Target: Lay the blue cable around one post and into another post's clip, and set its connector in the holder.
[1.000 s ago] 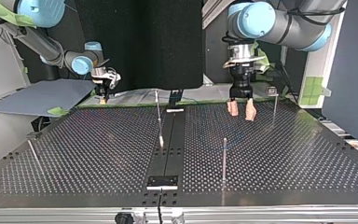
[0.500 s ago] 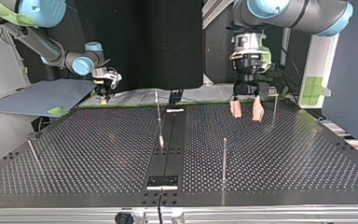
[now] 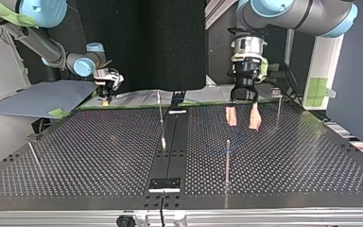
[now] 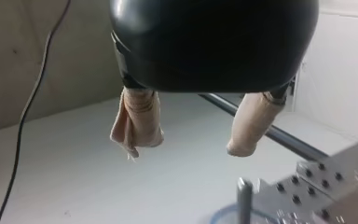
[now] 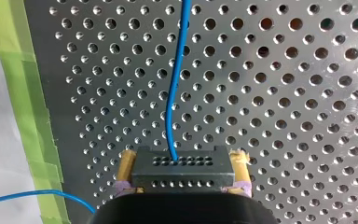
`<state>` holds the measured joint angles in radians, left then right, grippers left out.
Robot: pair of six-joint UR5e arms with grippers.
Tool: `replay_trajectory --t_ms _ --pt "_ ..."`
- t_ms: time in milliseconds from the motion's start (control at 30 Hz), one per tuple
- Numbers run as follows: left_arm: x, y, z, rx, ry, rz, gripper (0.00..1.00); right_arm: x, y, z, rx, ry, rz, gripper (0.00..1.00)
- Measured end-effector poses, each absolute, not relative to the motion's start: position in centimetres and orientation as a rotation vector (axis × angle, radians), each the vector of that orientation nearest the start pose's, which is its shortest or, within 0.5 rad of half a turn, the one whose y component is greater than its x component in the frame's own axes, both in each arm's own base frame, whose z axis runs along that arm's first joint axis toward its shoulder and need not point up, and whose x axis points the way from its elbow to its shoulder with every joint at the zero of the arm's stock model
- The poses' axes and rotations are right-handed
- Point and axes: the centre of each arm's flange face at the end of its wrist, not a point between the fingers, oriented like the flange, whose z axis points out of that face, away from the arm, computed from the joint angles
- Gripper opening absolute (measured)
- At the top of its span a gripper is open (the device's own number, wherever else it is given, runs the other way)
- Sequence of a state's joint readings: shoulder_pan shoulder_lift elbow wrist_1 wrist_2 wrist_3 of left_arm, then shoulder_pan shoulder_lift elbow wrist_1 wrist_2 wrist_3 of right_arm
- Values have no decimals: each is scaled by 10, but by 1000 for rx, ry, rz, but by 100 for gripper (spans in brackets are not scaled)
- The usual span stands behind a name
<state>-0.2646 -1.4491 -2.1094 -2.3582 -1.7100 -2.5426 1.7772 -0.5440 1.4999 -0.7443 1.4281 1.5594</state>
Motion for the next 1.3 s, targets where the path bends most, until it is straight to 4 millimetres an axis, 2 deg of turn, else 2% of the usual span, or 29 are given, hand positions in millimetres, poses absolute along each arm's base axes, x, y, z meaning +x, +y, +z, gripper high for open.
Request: replay_trajectory --t_ms 167,433,567,833,1033,1300 --pt "406 -224 354 -590 1152 -932 100 281 -621 -56 1636 -1165 1342 1" --pt "427 -219 363 -598 1147 -884 100 281 -621 -56 1636 -1165 1342 1" --pt "439 -222 360 -592 1160 -899 100 281 -621 -56 1635 -1164 1343 1" --pt "447 -224 354 -588 1178 -917 100 280 -622 -56 1631 -1163 1345 1" --pt "461 -222 345 -598 1190 -886 100 280 -622 -56 1631 -1163 1345 1" --pt "492 -227 337 -598 1216 -860 100 280 -622 -57 1634 -1166 1342 1"
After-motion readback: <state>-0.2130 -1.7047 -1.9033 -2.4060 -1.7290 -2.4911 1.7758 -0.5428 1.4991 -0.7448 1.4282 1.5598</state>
